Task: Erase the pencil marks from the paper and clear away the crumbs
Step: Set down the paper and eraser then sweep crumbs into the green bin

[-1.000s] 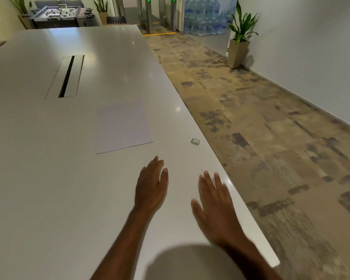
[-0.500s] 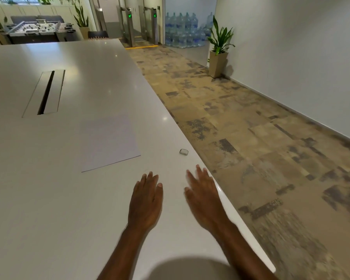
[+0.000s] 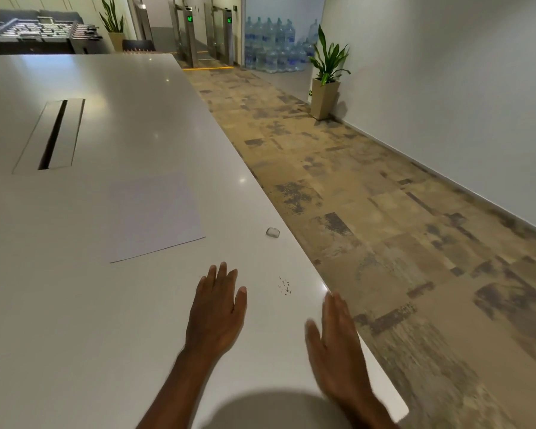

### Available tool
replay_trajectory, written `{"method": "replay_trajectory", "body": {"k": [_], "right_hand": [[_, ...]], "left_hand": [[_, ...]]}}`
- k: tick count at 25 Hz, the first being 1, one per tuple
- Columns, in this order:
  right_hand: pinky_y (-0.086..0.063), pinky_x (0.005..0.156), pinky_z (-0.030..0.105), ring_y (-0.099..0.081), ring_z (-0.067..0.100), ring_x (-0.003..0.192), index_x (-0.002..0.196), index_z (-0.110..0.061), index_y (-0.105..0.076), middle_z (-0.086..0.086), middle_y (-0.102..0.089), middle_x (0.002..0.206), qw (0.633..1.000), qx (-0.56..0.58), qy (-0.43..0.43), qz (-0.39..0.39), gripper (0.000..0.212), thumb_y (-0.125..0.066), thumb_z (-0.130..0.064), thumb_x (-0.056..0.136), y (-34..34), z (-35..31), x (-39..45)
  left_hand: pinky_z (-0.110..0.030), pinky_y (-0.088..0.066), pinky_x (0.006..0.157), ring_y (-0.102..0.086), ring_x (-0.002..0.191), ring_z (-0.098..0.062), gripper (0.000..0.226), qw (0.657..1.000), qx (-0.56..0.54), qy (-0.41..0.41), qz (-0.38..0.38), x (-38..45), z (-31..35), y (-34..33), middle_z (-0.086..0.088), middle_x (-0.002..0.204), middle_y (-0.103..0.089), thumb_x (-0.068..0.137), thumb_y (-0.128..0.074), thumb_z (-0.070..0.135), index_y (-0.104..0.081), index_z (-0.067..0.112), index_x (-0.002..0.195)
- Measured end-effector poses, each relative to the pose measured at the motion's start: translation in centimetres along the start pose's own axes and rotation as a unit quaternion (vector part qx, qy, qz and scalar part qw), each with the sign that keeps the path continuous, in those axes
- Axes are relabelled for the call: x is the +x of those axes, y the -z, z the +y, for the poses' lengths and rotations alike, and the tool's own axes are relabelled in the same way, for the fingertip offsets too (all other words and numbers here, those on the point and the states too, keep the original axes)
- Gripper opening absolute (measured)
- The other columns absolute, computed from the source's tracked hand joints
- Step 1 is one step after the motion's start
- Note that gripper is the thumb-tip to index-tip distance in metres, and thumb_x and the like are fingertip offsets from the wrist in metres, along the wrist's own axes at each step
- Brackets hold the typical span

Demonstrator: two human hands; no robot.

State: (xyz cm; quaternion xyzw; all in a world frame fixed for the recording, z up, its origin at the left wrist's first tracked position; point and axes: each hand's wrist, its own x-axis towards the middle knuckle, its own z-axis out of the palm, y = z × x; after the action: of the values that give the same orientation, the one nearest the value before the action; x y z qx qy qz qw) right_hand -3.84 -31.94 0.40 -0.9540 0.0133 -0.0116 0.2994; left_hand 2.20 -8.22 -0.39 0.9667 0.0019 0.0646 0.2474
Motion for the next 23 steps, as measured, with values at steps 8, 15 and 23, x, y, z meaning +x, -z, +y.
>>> {"method": "replay_trajectory", "body": {"k": [8, 15, 23], "right_hand": [[0.012, 0.129, 0.037, 0.018, 0.017, 0.159, 0.166, -0.022, 0.012, -0.002, 0.018, 0.173, 0.994, -0.101, -0.035, -0.006, 0.082, -0.007, -0.068, 0.101, -2.9, -5.4, 4.7], [-0.008, 0.132, 0.039, -0.013, -0.001, 0.155, 0.165, -0.035, -0.016, -0.018, -0.015, 0.171, 0.937, 0.343, -0.007, -0.071, 0.057, -0.029, -0.047, 0.111, -2.6, -7.2, 10.7], [-0.050, 0.107, 0.027, -0.062, 0.007, 0.126, 0.139, -0.022, -0.056, -0.005, -0.063, 0.139, 0.859, 0.508, -0.057, 0.021, 0.033, -0.035, -0.024, 0.114, 4.9, 2.6, 13.1]], "left_hand": [[-0.037, 0.003, 0.126, 0.002, 0.157, -0.021, 0.085, 0.998, 0.054, 0.011, -0.020, 0.0, 1.2, -0.4, -0.008, 0.170, -0.008, 0.093, 0.007, 0.060, -0.021, 0.018, 0.161], [-0.028, 0.006, 0.125, 0.000, 0.156, -0.010, 0.068, 0.997, -0.063, 0.043, -0.001, -1.1, 6.1, -2.4, 0.002, 0.170, -0.012, 0.103, -0.004, 0.051, -0.018, 0.021, 0.162], [-0.021, -0.024, 0.116, -0.038, 0.141, -0.001, 0.057, 0.915, -0.334, 0.196, 0.114, 1.3, 12.3, -4.1, 0.020, 0.150, -0.042, 0.095, -0.030, 0.044, -0.039, 0.034, 0.151]]}}
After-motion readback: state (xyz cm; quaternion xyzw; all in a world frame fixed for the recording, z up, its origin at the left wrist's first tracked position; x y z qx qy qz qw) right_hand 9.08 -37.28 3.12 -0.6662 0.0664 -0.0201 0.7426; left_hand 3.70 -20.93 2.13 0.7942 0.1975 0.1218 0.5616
